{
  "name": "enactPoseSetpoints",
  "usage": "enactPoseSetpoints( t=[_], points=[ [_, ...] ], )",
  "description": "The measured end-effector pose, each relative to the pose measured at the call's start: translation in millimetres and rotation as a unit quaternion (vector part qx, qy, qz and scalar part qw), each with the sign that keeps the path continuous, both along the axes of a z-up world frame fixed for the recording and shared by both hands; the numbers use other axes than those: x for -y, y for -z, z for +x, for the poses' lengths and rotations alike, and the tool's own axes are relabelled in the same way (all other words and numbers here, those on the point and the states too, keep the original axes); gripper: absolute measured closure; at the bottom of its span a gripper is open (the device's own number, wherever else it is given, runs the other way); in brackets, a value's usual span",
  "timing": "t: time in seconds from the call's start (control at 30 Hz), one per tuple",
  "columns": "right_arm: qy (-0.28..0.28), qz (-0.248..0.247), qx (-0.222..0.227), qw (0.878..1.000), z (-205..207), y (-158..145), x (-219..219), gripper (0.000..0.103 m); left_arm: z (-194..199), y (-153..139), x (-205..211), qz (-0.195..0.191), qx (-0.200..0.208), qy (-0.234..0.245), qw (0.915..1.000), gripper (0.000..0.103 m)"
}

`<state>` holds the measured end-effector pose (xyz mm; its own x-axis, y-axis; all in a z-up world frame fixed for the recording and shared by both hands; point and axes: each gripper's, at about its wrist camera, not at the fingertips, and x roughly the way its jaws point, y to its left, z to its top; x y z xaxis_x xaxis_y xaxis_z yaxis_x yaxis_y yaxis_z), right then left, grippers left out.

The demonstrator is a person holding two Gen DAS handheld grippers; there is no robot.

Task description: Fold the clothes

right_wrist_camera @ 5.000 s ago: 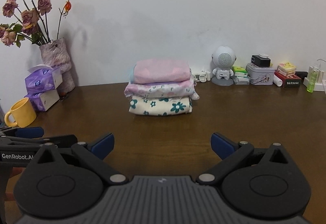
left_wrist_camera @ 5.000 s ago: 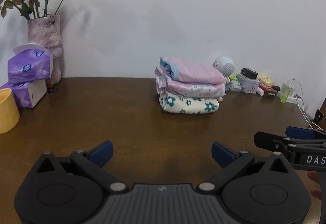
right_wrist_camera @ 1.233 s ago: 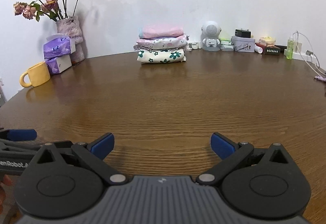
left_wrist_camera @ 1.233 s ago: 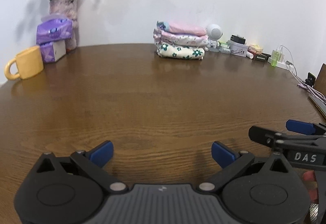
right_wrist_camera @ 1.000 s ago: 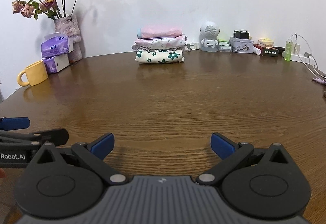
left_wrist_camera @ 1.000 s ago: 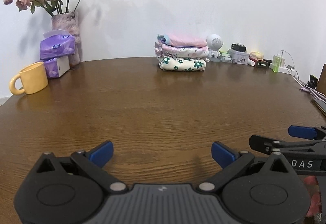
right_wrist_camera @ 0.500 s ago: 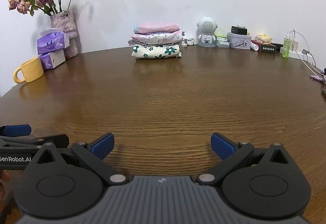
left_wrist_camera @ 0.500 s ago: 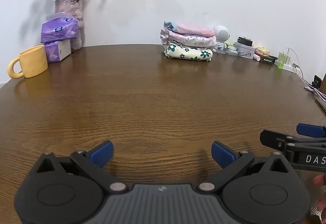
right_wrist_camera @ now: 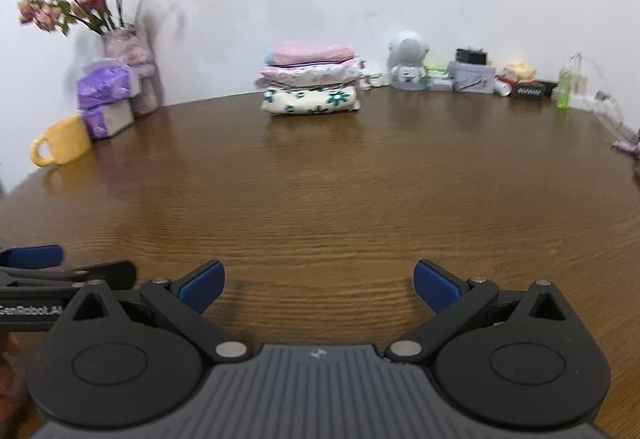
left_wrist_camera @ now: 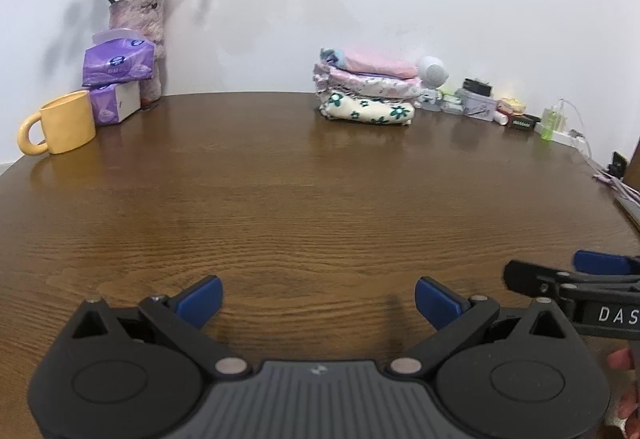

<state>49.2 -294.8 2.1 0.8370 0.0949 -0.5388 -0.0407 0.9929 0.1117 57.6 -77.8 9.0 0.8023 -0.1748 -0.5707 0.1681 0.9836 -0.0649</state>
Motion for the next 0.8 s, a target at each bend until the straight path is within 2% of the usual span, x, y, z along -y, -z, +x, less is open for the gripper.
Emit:
enactPoseSetpoints(
  t=[0.1,0.2,0.27,0.4,0.8],
  points=[
    [-0.01,0.021,0.004,1.0,-9.5,-0.3,2.4,0.0,-15.1,-1.9,0.9,0.0,0.005,0.005,1.0,0.0],
    [-0.009,-0.002,0.007,1.0,-18.7,3.0,-0.9,0.0,-29.3,0.3,3.3,0.01,0.02,0.01,0.9997,0.0],
    [-0.014,0.004,0.0,1.0,-23.2,4.9,-0.9,0.0,-36.4,3.2,5.8,0.021,0.029,0.011,0.9993,0.0],
    [-0.009,-0.01,0.009,1.0,-33.0,7.2,-3.8,0.0,-39.8,8.4,5.7,0.019,0.028,0.013,0.9994,0.0],
    [-0.004,-0.008,0.015,1.0,-40.6,11.4,-4.3,0.0,-48.7,8.9,6.0,0.021,0.048,0.017,0.9985,0.0]
  ],
)
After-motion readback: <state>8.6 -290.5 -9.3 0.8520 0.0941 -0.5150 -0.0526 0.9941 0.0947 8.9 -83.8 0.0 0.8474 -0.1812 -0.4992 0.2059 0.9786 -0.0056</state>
